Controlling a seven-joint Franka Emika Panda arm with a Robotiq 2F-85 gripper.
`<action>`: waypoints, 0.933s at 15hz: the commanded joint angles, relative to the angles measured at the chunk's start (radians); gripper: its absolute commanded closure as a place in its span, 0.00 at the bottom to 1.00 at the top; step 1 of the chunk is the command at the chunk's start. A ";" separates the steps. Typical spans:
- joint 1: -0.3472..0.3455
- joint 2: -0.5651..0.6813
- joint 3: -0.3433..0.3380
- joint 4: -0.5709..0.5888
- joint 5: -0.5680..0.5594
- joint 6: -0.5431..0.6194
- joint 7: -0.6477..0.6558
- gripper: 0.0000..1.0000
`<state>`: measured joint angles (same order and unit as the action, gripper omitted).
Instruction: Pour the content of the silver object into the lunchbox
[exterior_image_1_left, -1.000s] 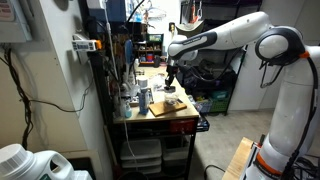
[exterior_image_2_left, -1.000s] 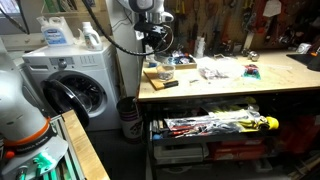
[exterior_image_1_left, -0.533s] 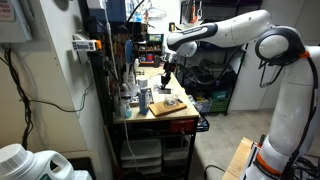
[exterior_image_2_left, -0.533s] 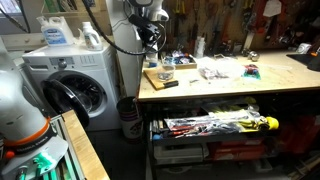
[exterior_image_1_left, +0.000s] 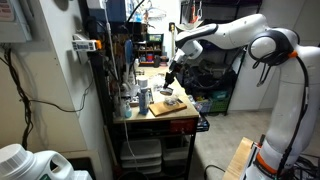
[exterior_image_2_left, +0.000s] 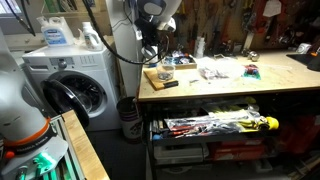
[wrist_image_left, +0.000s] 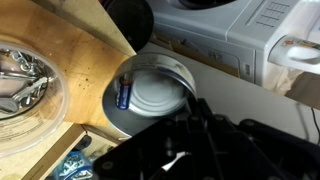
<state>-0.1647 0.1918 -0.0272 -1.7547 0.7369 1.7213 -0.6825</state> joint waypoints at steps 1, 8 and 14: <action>-0.047 0.008 -0.034 -0.002 0.115 -0.077 -0.093 0.99; -0.044 0.015 -0.063 0.003 0.117 -0.069 -0.104 0.96; -0.098 0.044 -0.085 -0.002 0.335 -0.188 -0.201 0.99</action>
<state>-0.2320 0.2141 -0.0941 -1.7552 0.9722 1.6082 -0.8236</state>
